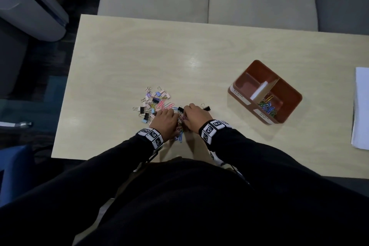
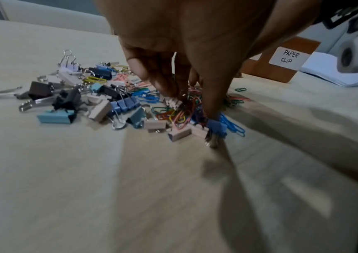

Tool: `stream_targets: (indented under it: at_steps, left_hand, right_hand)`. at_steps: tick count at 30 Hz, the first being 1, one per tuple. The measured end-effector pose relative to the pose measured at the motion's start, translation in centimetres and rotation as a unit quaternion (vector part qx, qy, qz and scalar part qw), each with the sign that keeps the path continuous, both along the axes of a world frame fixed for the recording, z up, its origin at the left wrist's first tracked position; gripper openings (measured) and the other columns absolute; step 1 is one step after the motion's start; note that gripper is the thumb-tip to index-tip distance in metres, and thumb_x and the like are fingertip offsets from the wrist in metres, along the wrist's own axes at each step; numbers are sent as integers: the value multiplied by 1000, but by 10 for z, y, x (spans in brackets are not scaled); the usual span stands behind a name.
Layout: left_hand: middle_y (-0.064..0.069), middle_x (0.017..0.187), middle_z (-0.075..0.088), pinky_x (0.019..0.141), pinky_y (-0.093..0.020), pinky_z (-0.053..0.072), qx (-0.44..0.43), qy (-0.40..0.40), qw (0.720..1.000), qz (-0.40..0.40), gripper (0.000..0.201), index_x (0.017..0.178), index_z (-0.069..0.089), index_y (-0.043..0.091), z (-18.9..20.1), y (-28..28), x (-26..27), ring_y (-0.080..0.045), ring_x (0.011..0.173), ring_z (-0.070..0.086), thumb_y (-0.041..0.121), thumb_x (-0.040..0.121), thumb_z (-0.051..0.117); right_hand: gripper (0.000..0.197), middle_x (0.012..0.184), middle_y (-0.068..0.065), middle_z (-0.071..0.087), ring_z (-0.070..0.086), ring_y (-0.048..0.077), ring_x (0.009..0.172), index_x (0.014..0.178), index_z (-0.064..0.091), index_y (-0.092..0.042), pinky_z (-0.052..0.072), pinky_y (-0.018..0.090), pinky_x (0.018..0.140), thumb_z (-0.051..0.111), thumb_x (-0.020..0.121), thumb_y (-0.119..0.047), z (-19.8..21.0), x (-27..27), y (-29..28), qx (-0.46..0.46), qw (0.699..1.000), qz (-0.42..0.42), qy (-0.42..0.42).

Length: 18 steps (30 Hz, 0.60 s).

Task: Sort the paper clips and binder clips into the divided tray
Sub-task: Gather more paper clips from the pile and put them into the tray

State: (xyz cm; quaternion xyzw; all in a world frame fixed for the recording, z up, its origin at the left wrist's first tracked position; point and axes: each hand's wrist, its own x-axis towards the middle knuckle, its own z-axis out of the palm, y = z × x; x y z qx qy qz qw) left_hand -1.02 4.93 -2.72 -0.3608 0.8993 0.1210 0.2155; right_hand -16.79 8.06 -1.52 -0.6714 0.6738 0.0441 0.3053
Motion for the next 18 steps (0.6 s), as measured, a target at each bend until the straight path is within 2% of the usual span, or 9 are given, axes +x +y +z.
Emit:
stream_targets:
  at_steps: [3, 5, 8, 11, 15, 18]
  left_hand:
    - [-11, 118, 52, 95, -40, 37, 9, -3, 1000, 21, 38, 119, 50, 11, 0, 1, -3, -30, 109, 48, 34, 89, 56]
    - [-11, 115, 54, 95, -41, 38, 19, -4, 999, 38, 32, 117, 51, 11, 1, 0, -3, -31, 110, 49, 28, 90, 52]
    - [-10, 111, 57, 95, -42, 39, 33, 2, 998, 54, 25, 112, 52, 12, 3, -4, 0, -31, 108, 53, 25, 91, 52]
    - [-8, 104, 62, 86, -38, 43, 49, 34, 995, 83, 17, 105, 54, 13, 5, -9, 4, -29, 98, 58, 26, 92, 53]
    - [-4, 95, 66, 71, -33, 42, 83, 88, 982, 142, 12, 98, 54, 14, 12, -15, 9, -27, 86, 61, 26, 97, 50]
    - [-6, 90, 68, 70, -35, 51, 124, 127, 965, 195, 12, 97, 52, 15, 16, -17, 14, -28, 81, 63, 26, 97, 49]
  right_hand:
    - [33, 121, 12, 52, 54, 33, 113, 118, 49, -8, 46, 41, 80, 59, 91, -23, -1, 6, -6, 20, 1000, -5, 17]
    - [31, 122, 13, 52, 55, 34, 113, 119, 48, -7, 46, 41, 79, 57, 92, -18, -3, 9, -9, 24, 999, -5, 29]
    - [27, 120, 14, 53, 56, 35, 111, 119, 48, -6, 43, 39, 74, 53, 93, -14, -5, 9, -12, 23, 999, -1, 37]
    - [25, 118, 13, 55, 56, 34, 109, 117, 50, -7, 38, 37, 72, 52, 92, -8, -4, 7, -12, 24, 999, 8, 33]
    - [16, 111, 12, 58, 58, 34, 102, 108, 53, -8, 40, 37, 73, 48, 93, -10, -5, 0, -10, 22, 1000, -14, 5]
    - [9, 103, 12, 62, 59, 33, 94, 104, 51, -8, 44, 38, 73, 47, 95, -10, -4, -6, -10, 29, 999, -37, -11]
